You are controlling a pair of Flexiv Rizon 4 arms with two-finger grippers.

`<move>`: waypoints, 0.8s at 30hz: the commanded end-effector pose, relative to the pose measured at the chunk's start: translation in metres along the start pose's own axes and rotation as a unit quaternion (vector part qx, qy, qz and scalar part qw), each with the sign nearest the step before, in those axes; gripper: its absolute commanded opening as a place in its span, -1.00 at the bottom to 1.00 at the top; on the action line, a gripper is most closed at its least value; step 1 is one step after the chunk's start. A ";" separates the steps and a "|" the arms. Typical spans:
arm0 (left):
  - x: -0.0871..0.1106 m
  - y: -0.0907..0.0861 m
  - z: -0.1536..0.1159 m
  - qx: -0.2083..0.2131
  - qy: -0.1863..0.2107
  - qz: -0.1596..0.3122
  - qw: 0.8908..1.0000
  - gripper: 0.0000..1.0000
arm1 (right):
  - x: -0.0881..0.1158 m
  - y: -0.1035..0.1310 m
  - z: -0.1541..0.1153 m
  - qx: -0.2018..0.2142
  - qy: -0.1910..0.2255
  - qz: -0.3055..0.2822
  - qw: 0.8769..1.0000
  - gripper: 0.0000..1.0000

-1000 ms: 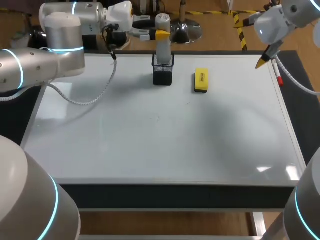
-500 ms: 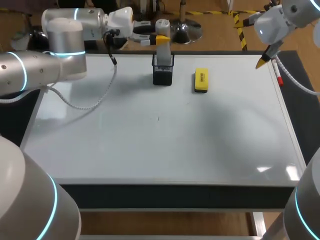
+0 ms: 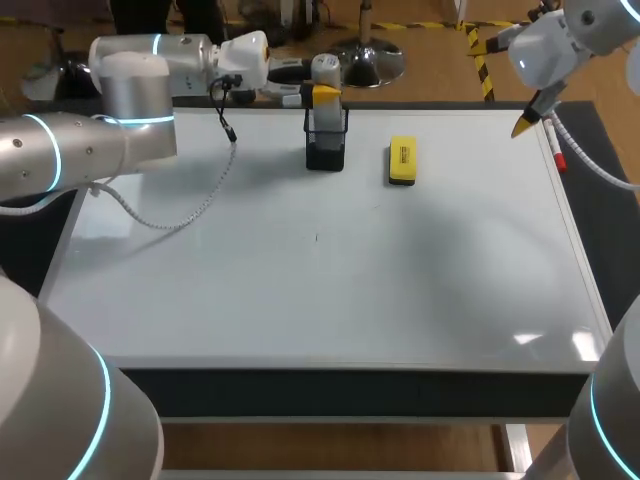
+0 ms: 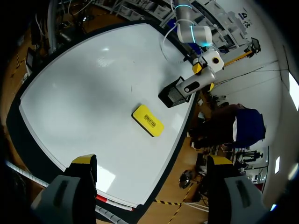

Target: Pick up the inspection probe, press it on each red-marked spot on the whiteboard one by one, put down the probe, pick up the eraser, and wipe off all the red marks.

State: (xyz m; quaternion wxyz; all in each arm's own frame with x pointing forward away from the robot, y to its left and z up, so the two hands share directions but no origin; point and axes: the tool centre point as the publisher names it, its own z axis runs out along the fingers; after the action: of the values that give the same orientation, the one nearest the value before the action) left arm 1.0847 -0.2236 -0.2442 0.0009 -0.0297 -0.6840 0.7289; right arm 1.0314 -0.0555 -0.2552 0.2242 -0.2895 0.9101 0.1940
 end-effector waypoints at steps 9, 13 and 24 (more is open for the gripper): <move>-0.002 0.013 0.001 0.003 0.006 -0.003 1.000 -1.00 | 0.000 0.000 -0.001 0.001 0.002 -0.001 1.000 1.00; -0.002 0.016 0.001 0.001 0.009 -0.003 1.000 -1.00 | 0.000 0.000 -0.001 0.001 0.002 -0.001 1.000 1.00; -0.002 0.024 -0.003 -0.006 0.012 -0.004 1.000 -0.87 | 0.000 0.000 -0.001 0.001 0.002 -0.001 1.000 1.00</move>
State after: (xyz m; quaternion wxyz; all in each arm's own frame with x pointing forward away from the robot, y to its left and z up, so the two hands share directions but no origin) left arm 1.0836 -0.2216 -0.2658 0.0073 -0.0325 -0.6902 0.7229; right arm 1.0314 -0.0555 -0.2552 0.2242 -0.2896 0.9101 0.1941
